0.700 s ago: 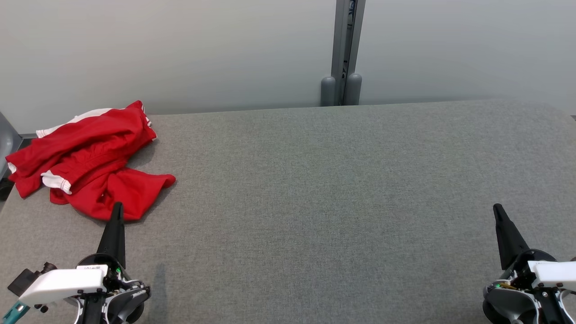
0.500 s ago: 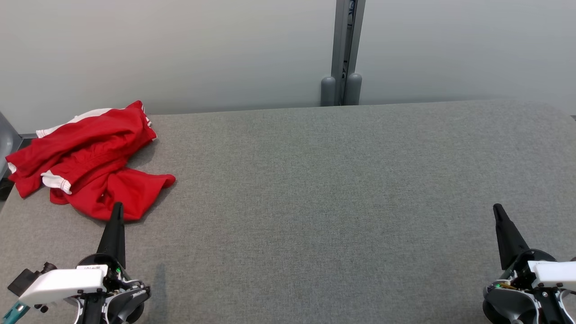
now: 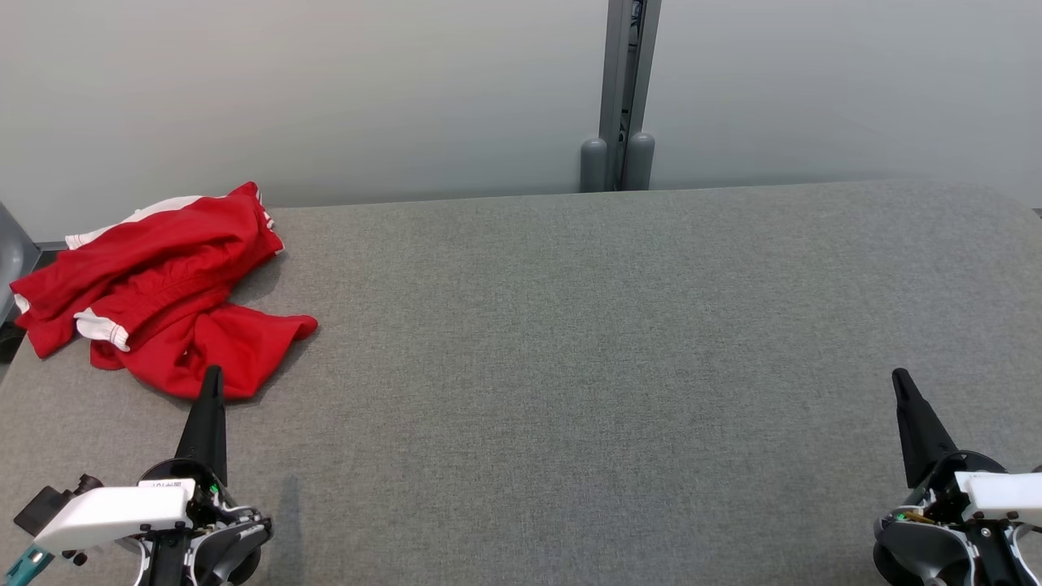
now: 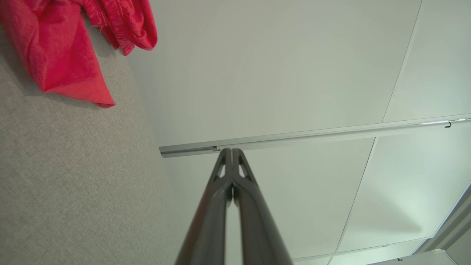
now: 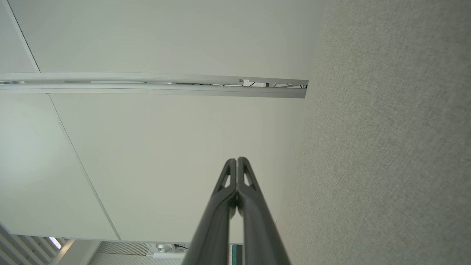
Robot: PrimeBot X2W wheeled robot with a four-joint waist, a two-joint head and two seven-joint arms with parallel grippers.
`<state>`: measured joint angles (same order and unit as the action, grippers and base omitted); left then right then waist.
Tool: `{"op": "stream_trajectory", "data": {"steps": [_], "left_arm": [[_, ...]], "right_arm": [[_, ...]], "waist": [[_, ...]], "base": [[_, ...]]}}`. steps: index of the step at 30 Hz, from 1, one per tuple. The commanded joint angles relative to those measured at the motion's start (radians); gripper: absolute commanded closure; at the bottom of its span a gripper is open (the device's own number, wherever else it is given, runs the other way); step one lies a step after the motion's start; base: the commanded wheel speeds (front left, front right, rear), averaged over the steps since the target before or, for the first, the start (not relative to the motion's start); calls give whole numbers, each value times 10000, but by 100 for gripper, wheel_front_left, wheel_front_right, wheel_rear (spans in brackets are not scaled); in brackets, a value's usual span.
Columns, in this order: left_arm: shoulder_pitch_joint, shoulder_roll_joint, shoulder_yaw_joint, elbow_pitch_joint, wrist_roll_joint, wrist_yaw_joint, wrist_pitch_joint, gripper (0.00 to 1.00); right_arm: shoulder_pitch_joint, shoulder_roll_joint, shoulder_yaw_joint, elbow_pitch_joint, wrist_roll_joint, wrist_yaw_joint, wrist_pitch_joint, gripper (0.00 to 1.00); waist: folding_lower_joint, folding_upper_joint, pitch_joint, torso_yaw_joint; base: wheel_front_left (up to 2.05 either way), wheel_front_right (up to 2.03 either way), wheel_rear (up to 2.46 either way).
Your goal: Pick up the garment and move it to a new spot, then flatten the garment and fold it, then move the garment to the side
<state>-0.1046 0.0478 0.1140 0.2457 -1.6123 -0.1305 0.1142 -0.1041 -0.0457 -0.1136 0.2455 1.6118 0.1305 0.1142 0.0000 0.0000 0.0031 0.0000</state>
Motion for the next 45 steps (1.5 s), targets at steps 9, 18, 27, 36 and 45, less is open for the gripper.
{"op": "stream_trajectory", "data": {"steps": [9,18,27,36,45], "left_arm": [[-87,48,30,-27,-13,-37,25,100],[-87,48,29,-28,-13,-37,24,100],[329,-106,-184,286,24,11,-129,0],[363,-84,-483,62,522,27,-578,0],[388,-64,-782,-408,1889,323,-986,0]], "right_arm": [[-92,-93,-15,-28,25,4,24,100],[-92,-93,-14,-28,25,4,24,100],[330,136,97,261,-50,-11,-128,0],[435,108,213,128,-473,-9,-580,0],[517,82,146,-298,-2028,-7,-987,0]], "waist": [[0,0,0,0],[0,0,0,0],[0,0,0,1],[0,0,-1,6],[0,0,14,5]], "base": [[0,0,0],[0,0,0],[0,0,0],[0,0,0],[0,0,0]]}}
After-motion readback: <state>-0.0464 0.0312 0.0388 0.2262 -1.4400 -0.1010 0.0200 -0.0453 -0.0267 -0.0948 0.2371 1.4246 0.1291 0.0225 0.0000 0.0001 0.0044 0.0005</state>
